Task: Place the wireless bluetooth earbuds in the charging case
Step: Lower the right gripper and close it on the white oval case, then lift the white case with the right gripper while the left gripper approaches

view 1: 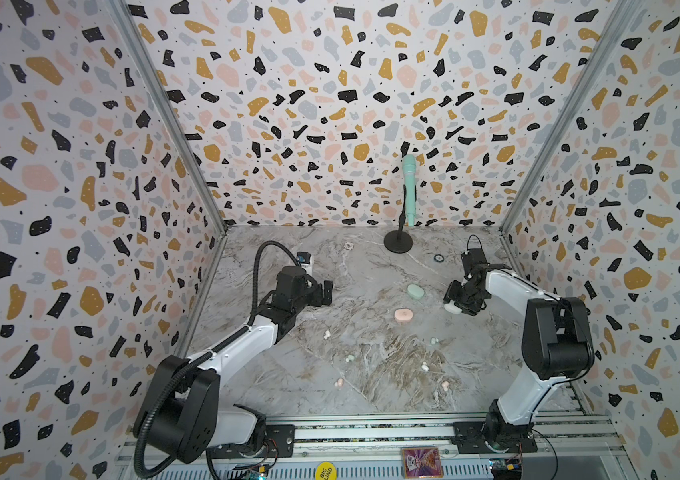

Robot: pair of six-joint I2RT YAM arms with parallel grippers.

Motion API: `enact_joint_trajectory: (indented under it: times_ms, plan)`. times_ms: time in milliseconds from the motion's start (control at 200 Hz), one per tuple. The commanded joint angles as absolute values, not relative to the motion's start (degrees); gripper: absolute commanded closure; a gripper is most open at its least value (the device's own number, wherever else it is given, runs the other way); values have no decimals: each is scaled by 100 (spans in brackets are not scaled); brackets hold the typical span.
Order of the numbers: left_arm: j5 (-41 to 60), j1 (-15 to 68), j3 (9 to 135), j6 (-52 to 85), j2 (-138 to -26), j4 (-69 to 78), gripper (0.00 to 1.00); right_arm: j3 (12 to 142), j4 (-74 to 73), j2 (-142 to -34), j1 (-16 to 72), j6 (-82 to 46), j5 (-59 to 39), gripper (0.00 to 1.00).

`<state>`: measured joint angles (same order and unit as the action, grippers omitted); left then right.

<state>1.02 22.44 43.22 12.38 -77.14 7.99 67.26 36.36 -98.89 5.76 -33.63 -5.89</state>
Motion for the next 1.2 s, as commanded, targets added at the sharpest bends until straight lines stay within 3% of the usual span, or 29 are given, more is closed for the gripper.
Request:
enact_joint_trajectory:
  times_ms: [0,295,486,691,936,1196]
  plan:
    - [652,2572,4360,857,-7633,1055,0,6999,4208,-9362,757,-2947,-885,51]
    - [1572,3451,3949,374,-7596,2390,0,7603,5064,-8723,1477,-2403,-1610,51]
    - [2293,3646,3621,499,-7672,3755,0,8318,5621,-8684,2214,-2126,-1922,51]
    - [2745,3807,3636,405,-7761,4216,0,9093,6004,-8857,2863,-1999,-2043,52]
    - [2653,3981,3754,110,-7807,4085,0,9652,6056,-9083,3385,-2054,-2267,52]
    - [1849,4219,3697,-455,-7600,4076,1,9838,6136,-9176,3584,-2280,-2217,52]
